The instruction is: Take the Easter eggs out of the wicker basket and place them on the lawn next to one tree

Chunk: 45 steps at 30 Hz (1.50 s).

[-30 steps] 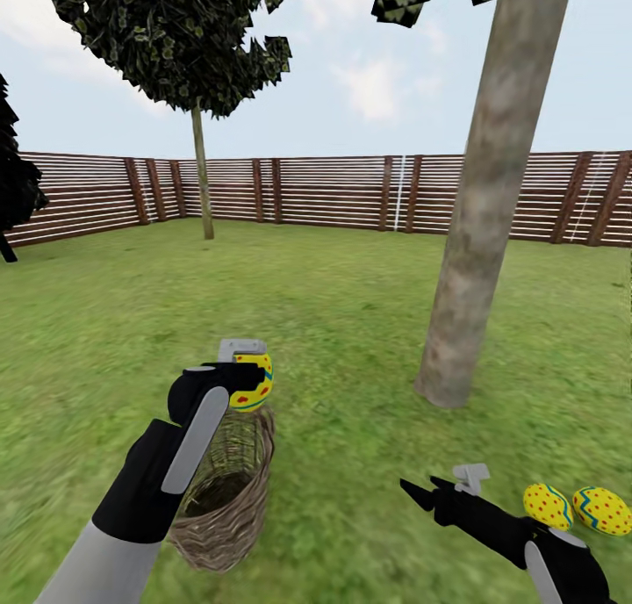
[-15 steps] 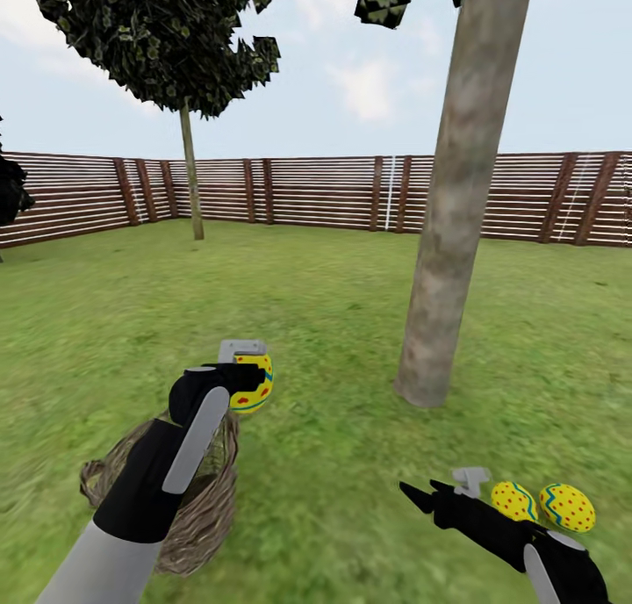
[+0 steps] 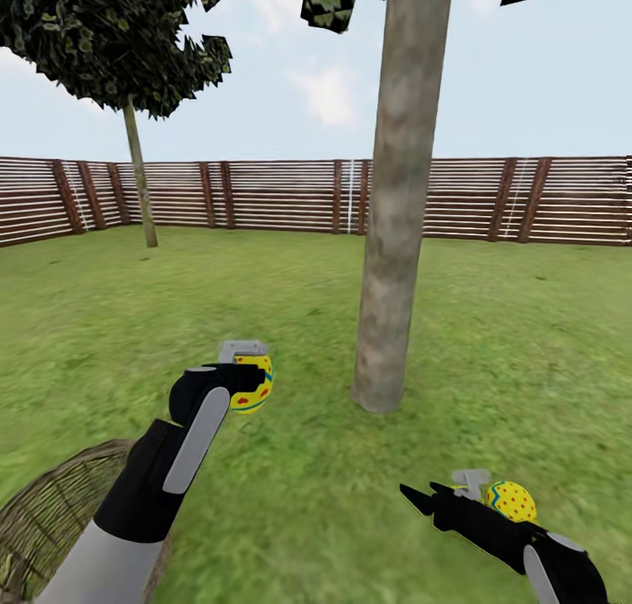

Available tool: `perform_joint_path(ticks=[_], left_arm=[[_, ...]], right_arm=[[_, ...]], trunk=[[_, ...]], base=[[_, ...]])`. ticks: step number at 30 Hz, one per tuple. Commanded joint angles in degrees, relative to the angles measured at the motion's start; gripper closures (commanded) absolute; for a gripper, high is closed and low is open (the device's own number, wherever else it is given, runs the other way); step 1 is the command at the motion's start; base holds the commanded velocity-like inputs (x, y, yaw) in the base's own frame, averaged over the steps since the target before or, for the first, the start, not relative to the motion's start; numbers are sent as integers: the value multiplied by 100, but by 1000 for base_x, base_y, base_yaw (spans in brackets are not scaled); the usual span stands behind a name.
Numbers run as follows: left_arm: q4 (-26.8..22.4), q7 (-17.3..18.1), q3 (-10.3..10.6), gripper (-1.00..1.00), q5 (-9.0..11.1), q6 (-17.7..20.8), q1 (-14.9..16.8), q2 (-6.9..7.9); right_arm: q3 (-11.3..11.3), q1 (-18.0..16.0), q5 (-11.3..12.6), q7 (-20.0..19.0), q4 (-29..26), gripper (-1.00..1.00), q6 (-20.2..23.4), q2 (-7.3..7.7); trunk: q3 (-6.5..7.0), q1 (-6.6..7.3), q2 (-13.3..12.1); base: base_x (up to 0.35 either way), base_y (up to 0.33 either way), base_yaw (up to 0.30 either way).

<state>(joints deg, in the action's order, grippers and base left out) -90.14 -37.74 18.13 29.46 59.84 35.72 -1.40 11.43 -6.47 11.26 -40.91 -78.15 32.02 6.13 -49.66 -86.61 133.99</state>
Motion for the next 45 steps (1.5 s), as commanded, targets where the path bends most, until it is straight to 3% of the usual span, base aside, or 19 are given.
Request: perform_joint_path(ticks=[1, 13, 23, 30, 36, 40, 45], left_arm=[[-4, -58, 3, 100, 54, 16, 5, 0], [3, -58, 7, 100, 36, 16, 5, 0], [285, -58, 5, 100, 37, 16, 13, -17], [1619, -49, -5, 100, 83, 16, 17, -39], [2401, -4, -17, 100, 139, -96, 78, -66], [2935, 445, -19, 100, 140, -304, 179, -78], [3803, 670, -25, 100, 142, -512, 454, -215]], right_arm=[[9, -4, 37, -14, 1, -100, 41, 1], [2, -6, 52, -5, 1, -100, -15, 0], [23, -5, 52, -5, 1, -100, -29, 2], [67, -4, 98, -28, 1, -100, -30, 2], [83, -4, 104, -32, 1, -100, -30, 10], [364, -4, 110, -83, 1, -100, -30, 10], [483, -4, 106, -85, 1, -100, -30, 11]], trunk=[[-2, -1, 3], [14, -1, 3], [14, -1, 3], [14, -1, 3], [14, -1, 3], [14, -1, 3], [14, -1, 3]], base=[[226, -243, -247], [219, -249, -78], [203, -259, 0], [148, -286, 0], [117, -299, 0], [77, -309, 0], [16, -312, 0]])
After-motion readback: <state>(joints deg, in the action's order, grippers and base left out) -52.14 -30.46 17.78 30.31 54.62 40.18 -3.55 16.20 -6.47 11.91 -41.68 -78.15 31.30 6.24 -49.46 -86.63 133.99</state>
